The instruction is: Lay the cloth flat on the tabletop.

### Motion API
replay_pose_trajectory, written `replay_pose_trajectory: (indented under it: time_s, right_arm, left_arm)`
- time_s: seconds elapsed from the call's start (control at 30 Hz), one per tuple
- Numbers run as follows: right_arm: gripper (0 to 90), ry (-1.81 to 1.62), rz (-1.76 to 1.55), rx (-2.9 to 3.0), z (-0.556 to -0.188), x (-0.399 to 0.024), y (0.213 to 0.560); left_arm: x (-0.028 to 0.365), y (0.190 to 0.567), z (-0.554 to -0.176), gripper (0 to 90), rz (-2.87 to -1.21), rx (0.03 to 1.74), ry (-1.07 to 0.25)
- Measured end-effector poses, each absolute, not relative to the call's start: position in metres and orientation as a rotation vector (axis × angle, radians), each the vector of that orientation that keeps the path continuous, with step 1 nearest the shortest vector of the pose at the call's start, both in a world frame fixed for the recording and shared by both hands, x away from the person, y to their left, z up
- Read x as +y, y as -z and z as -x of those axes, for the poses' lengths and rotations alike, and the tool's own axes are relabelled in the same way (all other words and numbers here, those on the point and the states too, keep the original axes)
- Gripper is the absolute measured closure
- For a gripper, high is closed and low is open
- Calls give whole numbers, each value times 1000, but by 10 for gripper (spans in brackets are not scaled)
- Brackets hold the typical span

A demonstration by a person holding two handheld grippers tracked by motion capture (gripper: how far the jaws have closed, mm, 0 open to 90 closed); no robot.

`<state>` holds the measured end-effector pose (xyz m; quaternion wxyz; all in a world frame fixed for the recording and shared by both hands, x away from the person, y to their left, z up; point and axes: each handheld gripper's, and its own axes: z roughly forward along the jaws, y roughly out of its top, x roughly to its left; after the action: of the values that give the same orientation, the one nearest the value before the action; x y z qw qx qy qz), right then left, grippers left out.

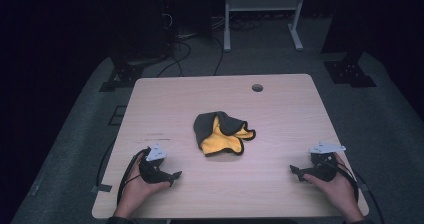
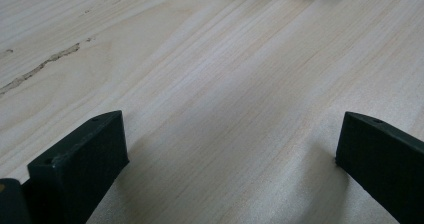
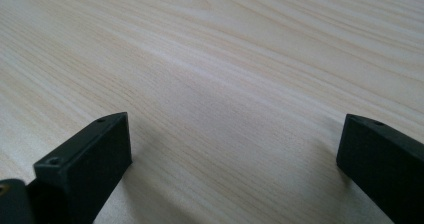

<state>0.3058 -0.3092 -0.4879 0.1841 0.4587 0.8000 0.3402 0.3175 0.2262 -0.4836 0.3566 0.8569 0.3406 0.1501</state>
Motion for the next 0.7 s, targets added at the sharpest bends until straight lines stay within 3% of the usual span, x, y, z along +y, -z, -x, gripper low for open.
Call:
replay_pose_trajectory:
  time_s: [0.27, 0.4, 0.5, 0.7]
  right_arm:
    - [2, -956, -1279, 2264, -307, -309, 488]
    - [2, -957, -1274, 2269, -308, -309, 488]
    - [2, -960, -1268, 2273, -309, -309, 488]
    - [2, -960, -1266, 2275, -309, -308, 488]
  left_arm:
    - [226, 483, -317, 0, -2207, 896, -394]
    - [227, 482, -316, 37, -2188, 905, -406]
    - [227, 480, -315, 120, -2183, 884, -376]
    - [226, 470, -319, 130, -2125, 876, -380]
